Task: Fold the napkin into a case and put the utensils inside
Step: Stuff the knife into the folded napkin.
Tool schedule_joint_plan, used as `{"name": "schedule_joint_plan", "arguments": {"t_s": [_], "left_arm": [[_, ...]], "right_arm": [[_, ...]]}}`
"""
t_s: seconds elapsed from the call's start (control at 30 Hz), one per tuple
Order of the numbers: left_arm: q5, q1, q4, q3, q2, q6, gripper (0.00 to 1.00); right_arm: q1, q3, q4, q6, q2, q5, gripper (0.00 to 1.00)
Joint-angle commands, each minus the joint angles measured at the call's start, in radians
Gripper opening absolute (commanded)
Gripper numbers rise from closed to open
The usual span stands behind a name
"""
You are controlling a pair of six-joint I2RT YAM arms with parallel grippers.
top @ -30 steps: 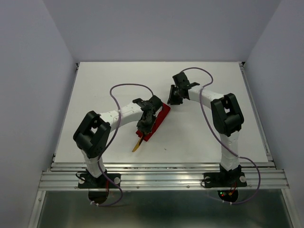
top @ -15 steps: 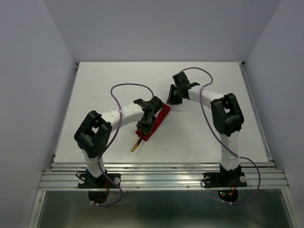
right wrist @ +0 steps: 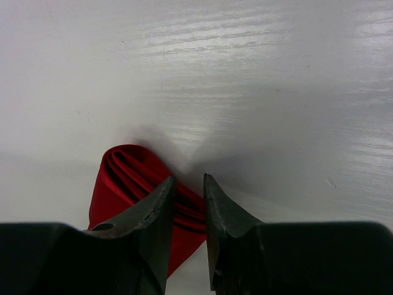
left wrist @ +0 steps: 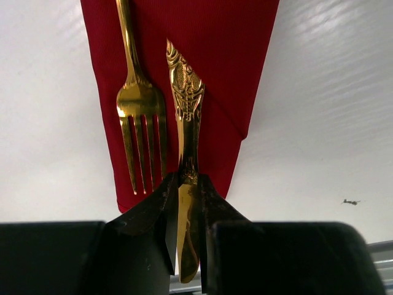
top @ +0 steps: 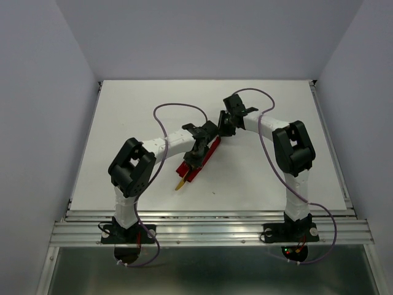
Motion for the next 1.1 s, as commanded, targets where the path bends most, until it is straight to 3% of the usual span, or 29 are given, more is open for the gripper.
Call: {"name": "schedule_joint_plan", "arguments": {"t_s": [0.0, 1.03, 1.07], "left_arm": [[-0.029, -0.006, -0.032, 0.079, 0.016, 0.032, 0.00], [-0.033, 0.002, 0.041, 0.201, 0.092, 0.121, 0.00], [-0.032, 0.003, 0.043, 0.202, 0.090, 0.119, 0.06]], "right_arm": [[0.008, -0.013, 0.030, 0.001, -0.052, -0.019, 0.31], [0.017, -0.073, 0.028, -0.009, -0.080, -0.012, 0.30], [0.017, -0.074, 0.030, -0.007, -0.081, -0.010, 0.30]]}}
